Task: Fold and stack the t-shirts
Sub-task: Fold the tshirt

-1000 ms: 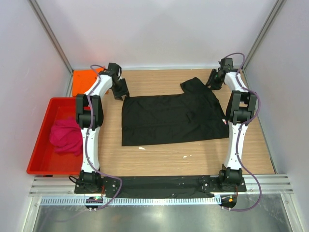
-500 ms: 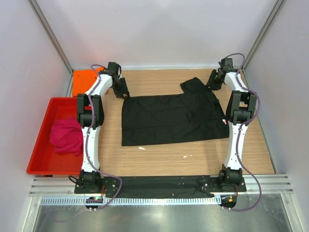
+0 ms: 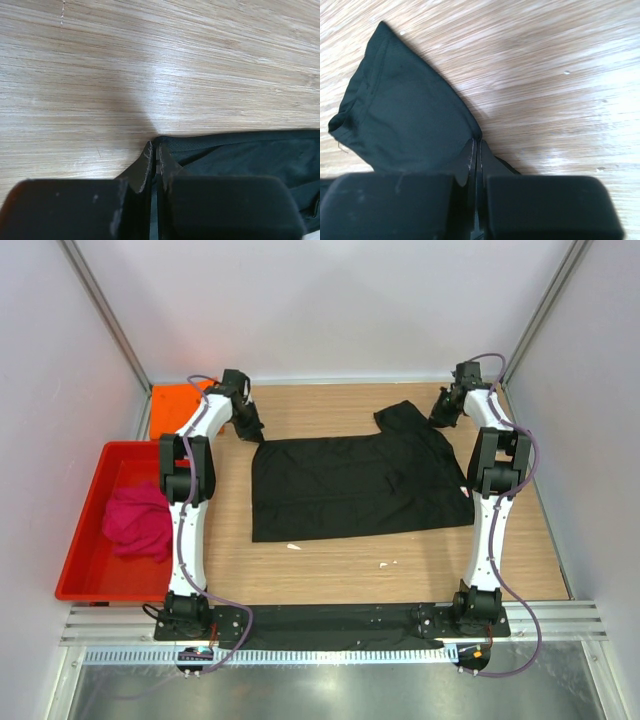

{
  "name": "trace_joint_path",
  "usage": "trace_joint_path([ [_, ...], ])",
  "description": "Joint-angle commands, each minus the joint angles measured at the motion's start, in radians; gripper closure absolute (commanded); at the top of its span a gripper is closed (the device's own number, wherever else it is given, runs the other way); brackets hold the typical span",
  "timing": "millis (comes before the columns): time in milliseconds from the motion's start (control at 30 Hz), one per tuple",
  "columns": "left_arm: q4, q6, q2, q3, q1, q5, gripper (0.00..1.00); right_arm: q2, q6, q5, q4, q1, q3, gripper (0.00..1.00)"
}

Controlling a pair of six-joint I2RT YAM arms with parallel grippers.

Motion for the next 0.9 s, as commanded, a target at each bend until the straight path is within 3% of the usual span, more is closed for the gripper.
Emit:
trace_joint_path([
  [0,0.031,-0.008,-0.027,0.036,0.012,-0.007,1.00,-0.046,0.022,0.067,0.000,-0.004,0.039,0.99],
  [500,0.094,-0.031,-0.162,-0.072,0.012,-0.002,1.00,-0.141,0.028,0.084,-0.061,-0.007,0.034,0.99],
  [867,0.063,-0.014,-0.248,-0.143,0.011,-0.030,1.00,-0.262,0.030,0.122,-0.095,-0.007,-0.087,0.99],
])
